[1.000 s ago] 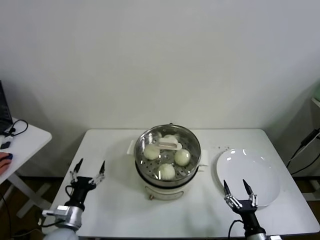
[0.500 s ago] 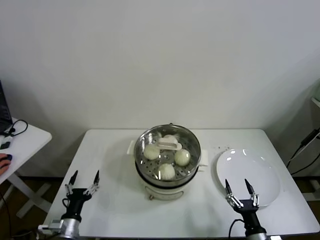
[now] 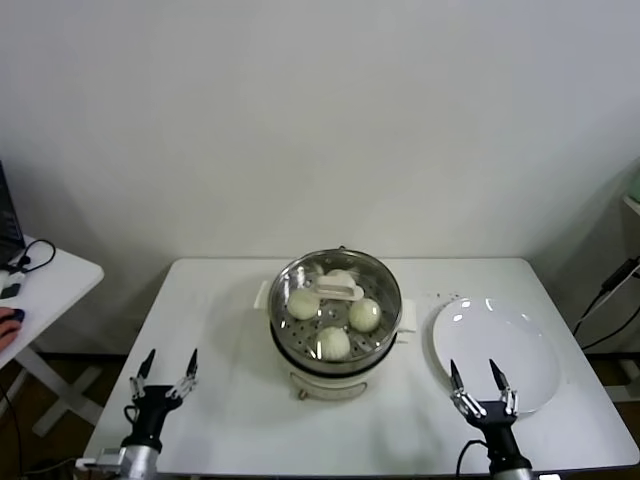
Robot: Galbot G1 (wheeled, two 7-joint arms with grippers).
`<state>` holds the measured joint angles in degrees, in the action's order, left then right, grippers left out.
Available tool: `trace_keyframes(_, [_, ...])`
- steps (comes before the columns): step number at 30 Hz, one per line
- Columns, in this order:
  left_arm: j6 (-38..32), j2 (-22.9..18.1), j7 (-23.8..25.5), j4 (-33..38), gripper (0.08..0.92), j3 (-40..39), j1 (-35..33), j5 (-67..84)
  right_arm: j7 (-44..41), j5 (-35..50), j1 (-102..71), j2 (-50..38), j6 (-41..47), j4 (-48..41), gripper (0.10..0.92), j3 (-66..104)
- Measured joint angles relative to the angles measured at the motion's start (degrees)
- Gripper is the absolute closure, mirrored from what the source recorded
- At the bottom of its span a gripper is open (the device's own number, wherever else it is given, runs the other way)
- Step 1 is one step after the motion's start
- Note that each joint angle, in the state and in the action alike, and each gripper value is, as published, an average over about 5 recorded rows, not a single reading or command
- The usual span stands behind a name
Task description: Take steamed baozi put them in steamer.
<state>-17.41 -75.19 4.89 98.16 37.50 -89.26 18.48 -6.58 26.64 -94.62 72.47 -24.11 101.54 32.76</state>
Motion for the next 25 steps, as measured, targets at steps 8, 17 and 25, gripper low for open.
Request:
trace_keyframes(8, [-0.23,0.13,0.08,-0.23,0.177,0.29,-0.17,0.24,0.53,-0.62,-0.08,0.03,0.05,-0.04,0.203,0.11])
trace_keyframes(17, [-0.16,0.23,0.10,-0.40,0.177,0.41,-0.18,0.28,0.60,-1.00,-0.08,0.21,-0.07,-0.10,0.203,0.02])
trace_keyframes(25, [-0.01,0.35,0.13,-0.49,0.177,0.47,-0.11,0.36,0.67,-1.09,-0.15,0.25,-0.09,-0.10,0.203,0.03])
